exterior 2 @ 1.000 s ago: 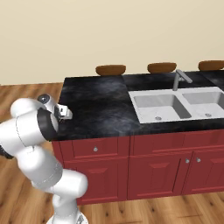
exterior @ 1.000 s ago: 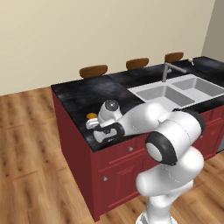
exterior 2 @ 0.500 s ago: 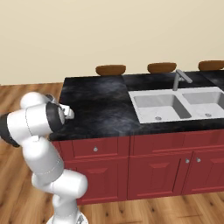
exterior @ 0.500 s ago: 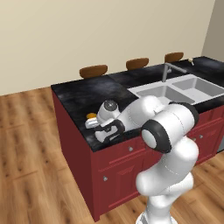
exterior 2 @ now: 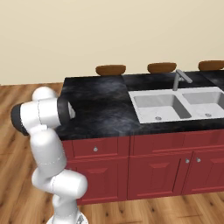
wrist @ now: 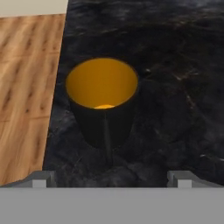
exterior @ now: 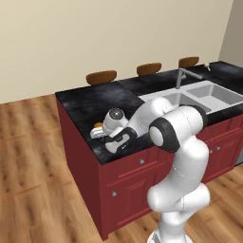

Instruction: Move the mug from next to the sink to the open cabinet. Then, move the bowl with the potato to the fridge to clear the area for faucet cleaning.

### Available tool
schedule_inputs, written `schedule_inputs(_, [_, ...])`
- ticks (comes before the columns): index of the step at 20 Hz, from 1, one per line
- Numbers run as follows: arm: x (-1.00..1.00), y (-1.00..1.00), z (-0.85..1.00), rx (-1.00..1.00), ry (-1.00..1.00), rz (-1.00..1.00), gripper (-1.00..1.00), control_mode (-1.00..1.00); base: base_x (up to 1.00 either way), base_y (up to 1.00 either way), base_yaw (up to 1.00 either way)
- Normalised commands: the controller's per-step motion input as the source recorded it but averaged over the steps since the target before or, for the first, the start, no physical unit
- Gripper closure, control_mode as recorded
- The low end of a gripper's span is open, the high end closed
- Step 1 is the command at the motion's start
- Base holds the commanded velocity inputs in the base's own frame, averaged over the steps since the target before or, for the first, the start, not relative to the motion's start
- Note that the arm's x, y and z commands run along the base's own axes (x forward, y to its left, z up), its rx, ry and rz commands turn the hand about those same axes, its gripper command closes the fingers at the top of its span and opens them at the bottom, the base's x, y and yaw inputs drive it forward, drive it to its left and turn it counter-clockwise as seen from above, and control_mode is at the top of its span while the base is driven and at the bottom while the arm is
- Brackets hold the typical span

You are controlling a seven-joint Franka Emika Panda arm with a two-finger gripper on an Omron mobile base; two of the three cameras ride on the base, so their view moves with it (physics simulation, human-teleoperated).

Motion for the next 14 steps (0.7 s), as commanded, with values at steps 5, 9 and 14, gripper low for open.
schedule_inputs(5, [0.13, 0.17, -0.22, 0.00, 0.00, 0.00, -1.00, -1.00, 0.00, 0.00, 0.00])
schedule_inputs(9, [0.16, 0.08, -0.22, 0.00, 0.00, 0.00, -1.00, -1.00, 0.00, 0.00, 0.00])
schedule_inputs(14, [0.28, 0.00, -0.12, 0.00, 0.00, 0.00, -1.00, -1.00, 0.00, 0.00, 0.00])
